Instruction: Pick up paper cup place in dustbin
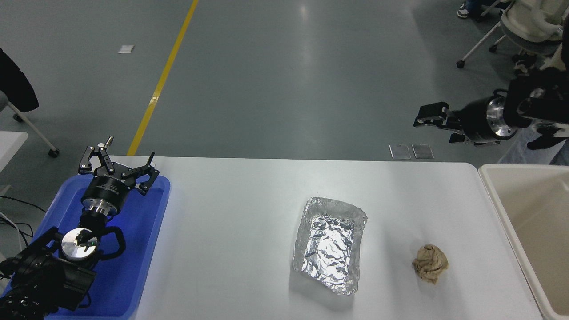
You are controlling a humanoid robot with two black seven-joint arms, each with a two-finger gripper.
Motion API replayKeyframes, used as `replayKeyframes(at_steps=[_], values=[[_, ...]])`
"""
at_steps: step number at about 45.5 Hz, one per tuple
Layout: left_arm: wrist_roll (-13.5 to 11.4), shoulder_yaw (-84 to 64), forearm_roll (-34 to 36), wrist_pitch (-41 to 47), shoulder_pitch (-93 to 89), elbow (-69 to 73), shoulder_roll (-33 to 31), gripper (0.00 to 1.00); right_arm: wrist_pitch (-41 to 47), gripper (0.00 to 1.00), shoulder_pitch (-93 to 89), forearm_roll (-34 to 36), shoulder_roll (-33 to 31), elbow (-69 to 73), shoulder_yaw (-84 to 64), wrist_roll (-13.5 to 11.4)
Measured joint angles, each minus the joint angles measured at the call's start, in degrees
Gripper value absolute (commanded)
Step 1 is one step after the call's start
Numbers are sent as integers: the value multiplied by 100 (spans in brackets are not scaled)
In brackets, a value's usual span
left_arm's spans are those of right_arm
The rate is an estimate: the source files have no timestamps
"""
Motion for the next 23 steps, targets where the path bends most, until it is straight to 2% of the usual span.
replayKeyframes(at_steps=[8,23], values=[[1,0,0,1,0,0,-2,100,677,100,1035,-14,-213,797,-594,-8],[2,1,0,2,1,-1,-2,100,1448,100,2247,-218,-241,1324,-1067,-64]])
